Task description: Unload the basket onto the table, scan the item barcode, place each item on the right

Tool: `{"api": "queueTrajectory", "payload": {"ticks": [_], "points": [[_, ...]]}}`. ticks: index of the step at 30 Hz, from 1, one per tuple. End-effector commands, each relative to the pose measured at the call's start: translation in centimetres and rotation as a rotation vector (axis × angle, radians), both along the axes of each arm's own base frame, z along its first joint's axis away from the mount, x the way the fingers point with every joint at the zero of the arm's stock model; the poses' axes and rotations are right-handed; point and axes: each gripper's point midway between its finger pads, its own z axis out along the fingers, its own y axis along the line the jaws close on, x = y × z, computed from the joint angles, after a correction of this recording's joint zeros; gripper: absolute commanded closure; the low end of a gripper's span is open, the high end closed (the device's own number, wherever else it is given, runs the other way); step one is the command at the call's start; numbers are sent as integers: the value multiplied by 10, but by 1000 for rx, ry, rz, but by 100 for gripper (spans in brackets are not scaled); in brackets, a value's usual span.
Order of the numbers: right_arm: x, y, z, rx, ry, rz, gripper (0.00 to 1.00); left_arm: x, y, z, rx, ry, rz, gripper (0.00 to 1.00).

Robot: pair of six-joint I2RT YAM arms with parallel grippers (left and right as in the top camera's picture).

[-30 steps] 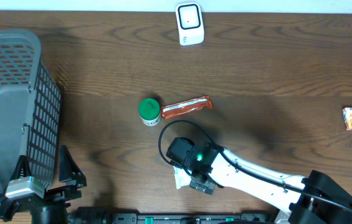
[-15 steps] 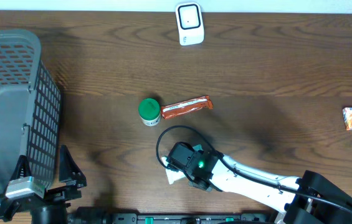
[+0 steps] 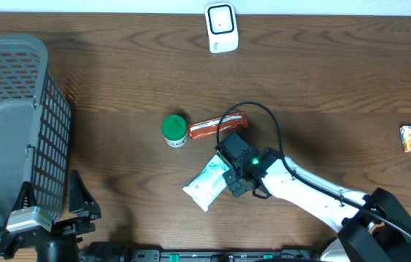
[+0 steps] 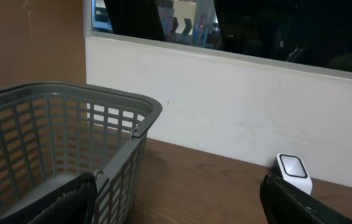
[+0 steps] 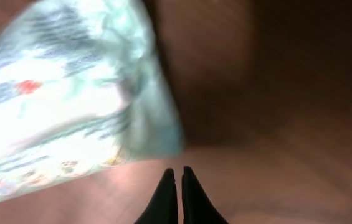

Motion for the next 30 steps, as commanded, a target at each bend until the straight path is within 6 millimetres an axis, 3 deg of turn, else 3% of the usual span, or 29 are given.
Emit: {"api": "queueTrajectory", "payload": {"ticks": [1, 4, 8, 15, 20, 25, 30], "points": [[-30, 38, 27, 158, 93, 6, 99, -1, 1, 0, 16, -3, 5, 16], [-62, 50, 15, 142, 133, 42, 98, -1, 1, 0, 16, -3, 5, 16], [-82, 53, -9, 78, 148, 51, 99, -1, 1, 0, 16, -3, 5, 16], [-82, 54, -40, 20, 170, 45, 98, -1, 1, 0, 16, -3, 5, 16], [-75, 64, -38, 59, 151, 62, 99, -1, 1, 0, 16, -3, 5, 16], [-49, 71, -30, 118, 118, 22, 99, -1, 1, 0, 16, -3, 5, 16], [22, 111, 6, 374, -6, -155, 99, -1, 1, 0, 16, -3, 5, 16]]}}
